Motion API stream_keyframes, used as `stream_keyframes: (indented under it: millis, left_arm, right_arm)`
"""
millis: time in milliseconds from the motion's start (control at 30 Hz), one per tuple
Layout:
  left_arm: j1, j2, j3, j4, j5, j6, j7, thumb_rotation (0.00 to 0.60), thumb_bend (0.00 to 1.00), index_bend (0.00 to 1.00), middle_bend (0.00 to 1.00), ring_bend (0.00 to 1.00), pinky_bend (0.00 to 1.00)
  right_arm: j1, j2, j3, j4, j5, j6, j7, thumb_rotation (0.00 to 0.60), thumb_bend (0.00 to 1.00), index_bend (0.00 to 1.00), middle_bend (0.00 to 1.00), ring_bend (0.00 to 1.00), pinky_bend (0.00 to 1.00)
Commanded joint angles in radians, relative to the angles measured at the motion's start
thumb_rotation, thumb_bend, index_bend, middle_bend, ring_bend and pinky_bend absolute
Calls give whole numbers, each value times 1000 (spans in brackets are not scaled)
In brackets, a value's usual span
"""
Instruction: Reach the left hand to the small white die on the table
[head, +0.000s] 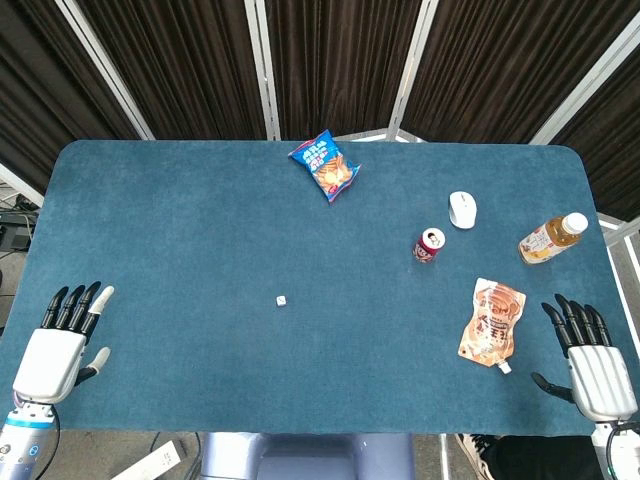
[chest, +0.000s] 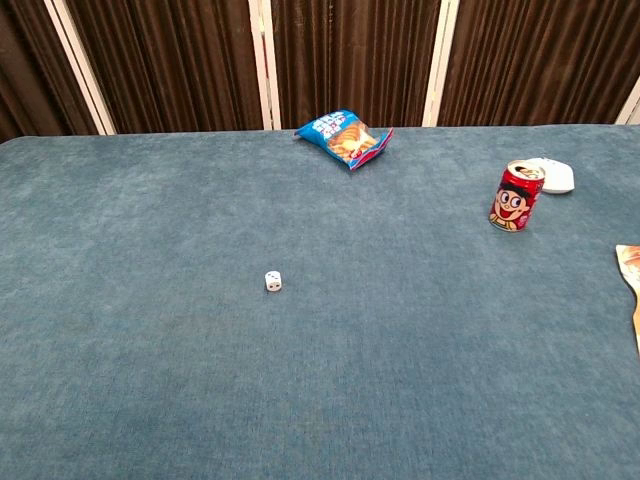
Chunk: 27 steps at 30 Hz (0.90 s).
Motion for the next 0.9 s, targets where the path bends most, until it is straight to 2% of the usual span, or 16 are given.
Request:
stream_keyframes:
  millis: [33, 300, 333, 367, 400, 467, 533, 600, 633, 700, 800, 900]
  left_arm:
    - [0, 0, 0, 0, -1, -1, 1, 600, 312, 0, 0, 0, 0]
    - [-1, -3, -3, -3, -9, -7, 11, 600, 309, 0, 0, 0, 0]
    - [-2, -5, -5, -5, -10, -7, 12, 600, 310, 0, 0, 2, 20]
    - [-4, -6, -8, -7, -11, -7, 15, 600, 310, 0, 32, 64, 117]
    - [-6, -9, -10, -10, -11, -8, 17, 600, 311, 0, 94, 144, 220]
    - [-15, -18, -18, -16, -8, -12, 18, 600, 312, 0, 387, 453, 542]
    - [-36, -25, -21, -30, -10, -45, 17, 600, 318, 0, 575, 603, 653]
    - [-62, -31, -31, -57, -30, -92, 35, 600, 362, 0, 704, 709, 729]
    - [-72, -34, -37, -67, -39, -110, 45, 600, 388, 0, 738, 739, 751]
    - [-111, -49, -59, -105, -73, -172, 89, 600, 490, 0, 819, 813, 804]
    - [-158, -72, -85, -171, -155, -264, 145, 600, 576, 0, 862, 856, 832]
    - [-205, -92, -114, -229, -267, -350, 216, 600, 608, 0, 875, 870, 843]
  right_arm:
    - [0, 0, 0, 1, 0, 0, 0, 600, 5, 63, 0, 0, 0]
    - [-1, 1, 1, -3, -2, 3, 0, 600, 4, 63, 0, 0, 0]
    - [-1, 1, 2, -4, -2, 3, 1, 600, 4, 63, 0, 0, 0]
    - [0, 2, 3, -6, -1, 4, 1, 600, 4, 62, 0, 0, 0]
    - [0, 2, 5, -7, 0, 4, 1, 600, 4, 62, 0, 0, 0]
    - [2, 3, 9, -9, 6, 0, 4, 600, 5, 62, 0, 0, 0]
    - [4, 5, 12, -14, 13, -4, 4, 600, 4, 63, 0, 0, 0]
    - [5, 8, 13, -20, 14, -5, 2, 600, 5, 63, 0, 0, 0]
    - [5, 9, 14, -21, 13, -4, 2, 600, 5, 63, 0, 0, 0]
    - [6, 12, 15, -25, 15, -5, 2, 600, 4, 63, 0, 0, 0]
    - [7, 15, 20, -26, 22, -7, -2, 600, 4, 63, 0, 0, 0]
    - [10, 18, 27, -28, 32, -10, 2, 600, 5, 62, 0, 0, 0]
